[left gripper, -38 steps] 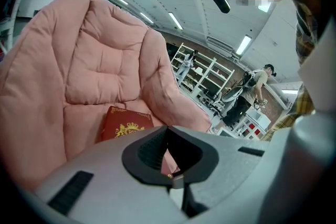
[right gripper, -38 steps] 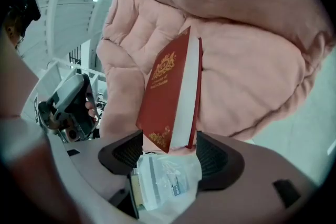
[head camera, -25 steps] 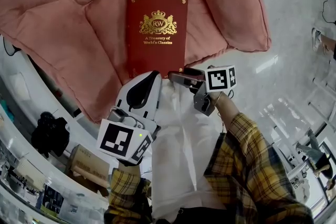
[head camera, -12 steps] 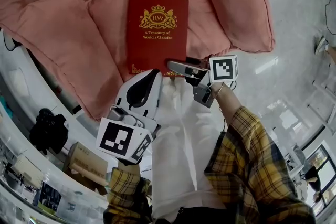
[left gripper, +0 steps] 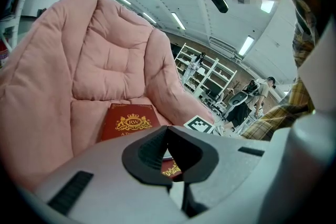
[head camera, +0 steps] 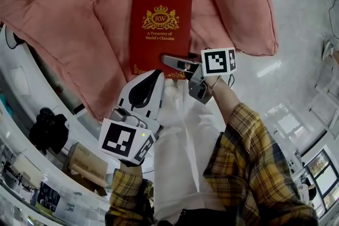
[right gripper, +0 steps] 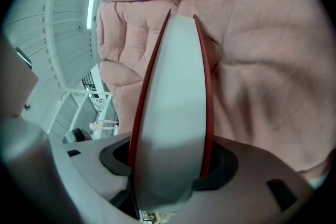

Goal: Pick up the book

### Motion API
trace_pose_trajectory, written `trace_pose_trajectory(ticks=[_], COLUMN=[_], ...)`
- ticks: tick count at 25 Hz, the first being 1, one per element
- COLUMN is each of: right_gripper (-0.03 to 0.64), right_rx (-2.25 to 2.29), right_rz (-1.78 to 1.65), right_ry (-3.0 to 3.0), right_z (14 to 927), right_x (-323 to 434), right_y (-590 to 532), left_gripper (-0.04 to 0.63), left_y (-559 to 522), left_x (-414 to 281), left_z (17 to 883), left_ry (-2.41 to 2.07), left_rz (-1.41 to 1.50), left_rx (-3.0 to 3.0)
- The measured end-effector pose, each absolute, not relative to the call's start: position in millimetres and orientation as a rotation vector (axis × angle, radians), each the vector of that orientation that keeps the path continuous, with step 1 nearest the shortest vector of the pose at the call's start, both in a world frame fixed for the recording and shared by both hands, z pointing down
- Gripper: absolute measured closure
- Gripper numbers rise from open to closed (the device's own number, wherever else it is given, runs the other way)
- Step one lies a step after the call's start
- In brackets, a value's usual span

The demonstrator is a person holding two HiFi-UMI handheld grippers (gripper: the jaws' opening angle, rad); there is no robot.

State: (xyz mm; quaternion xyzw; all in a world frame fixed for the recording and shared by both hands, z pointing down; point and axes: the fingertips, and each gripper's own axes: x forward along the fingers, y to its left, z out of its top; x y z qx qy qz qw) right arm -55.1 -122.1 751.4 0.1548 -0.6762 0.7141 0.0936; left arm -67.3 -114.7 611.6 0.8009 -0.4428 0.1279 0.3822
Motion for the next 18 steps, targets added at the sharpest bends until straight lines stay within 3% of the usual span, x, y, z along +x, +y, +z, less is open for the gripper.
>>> trace_pose_trajectory(ticks=[18], right_gripper=[0.357], right_rx=[0.525], right_rz=[2.145], right_ry=[-1.978], right_z=[693], right_x=[-52], right_y=[-122], left_gripper=[0.592], left_y=[-124], left_x=[-73], left_z=[554], left_ry=[-1.19], left_rz=[0.267], left_rx=[2.085])
